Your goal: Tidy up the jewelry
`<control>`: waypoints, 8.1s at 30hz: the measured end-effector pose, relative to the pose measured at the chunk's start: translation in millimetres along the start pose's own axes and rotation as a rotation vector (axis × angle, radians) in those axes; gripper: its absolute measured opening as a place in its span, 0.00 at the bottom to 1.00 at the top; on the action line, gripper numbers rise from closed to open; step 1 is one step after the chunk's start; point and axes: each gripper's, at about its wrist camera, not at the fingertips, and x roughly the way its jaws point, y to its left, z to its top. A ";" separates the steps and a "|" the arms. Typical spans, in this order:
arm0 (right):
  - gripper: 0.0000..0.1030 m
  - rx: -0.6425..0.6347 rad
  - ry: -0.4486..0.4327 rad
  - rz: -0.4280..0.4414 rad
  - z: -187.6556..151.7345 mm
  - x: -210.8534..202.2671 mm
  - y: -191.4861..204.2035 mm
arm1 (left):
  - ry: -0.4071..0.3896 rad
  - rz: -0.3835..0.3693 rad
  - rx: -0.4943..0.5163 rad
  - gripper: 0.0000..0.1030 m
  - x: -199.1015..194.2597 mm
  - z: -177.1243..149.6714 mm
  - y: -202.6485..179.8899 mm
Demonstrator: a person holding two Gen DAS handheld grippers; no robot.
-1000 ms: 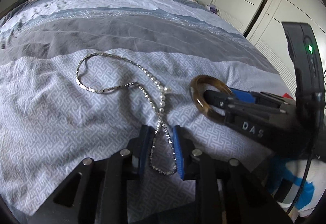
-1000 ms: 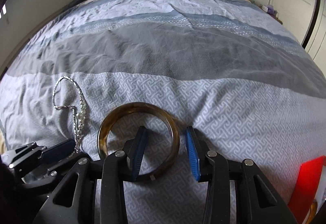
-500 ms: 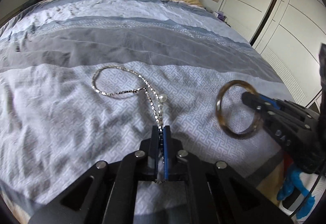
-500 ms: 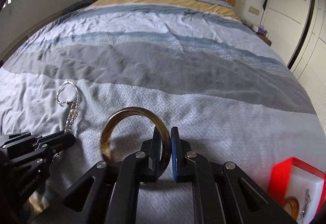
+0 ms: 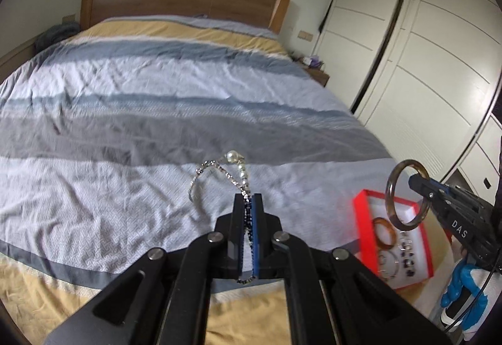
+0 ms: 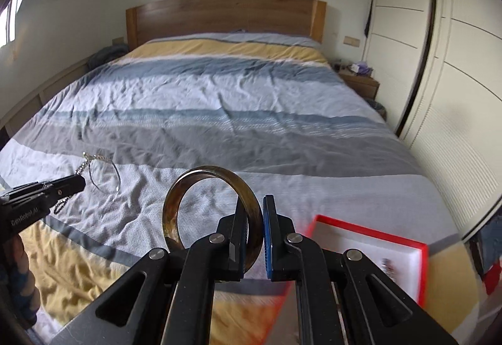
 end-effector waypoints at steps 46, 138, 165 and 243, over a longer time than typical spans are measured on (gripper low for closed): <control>0.10 0.169 0.287 -0.143 -109.8 91.8 -184.1 | 0.317 -0.246 0.255 0.04 143.2 -121.8 -222.8; 1.00 0.054 -0.044 0.022 -197.5 -278.3 77.7 | -0.145 0.204 0.176 0.49 -294.5 -183.5 -71.1; 1.00 0.034 -0.067 0.001 -201.4 -278.7 81.7 | -0.116 0.142 0.174 0.49 -283.1 -193.0 -73.5; 1.00 0.101 -0.021 -0.085 -214.1 -259.7 63.2 | -0.059 0.162 0.170 0.64 -261.0 -210.7 -59.7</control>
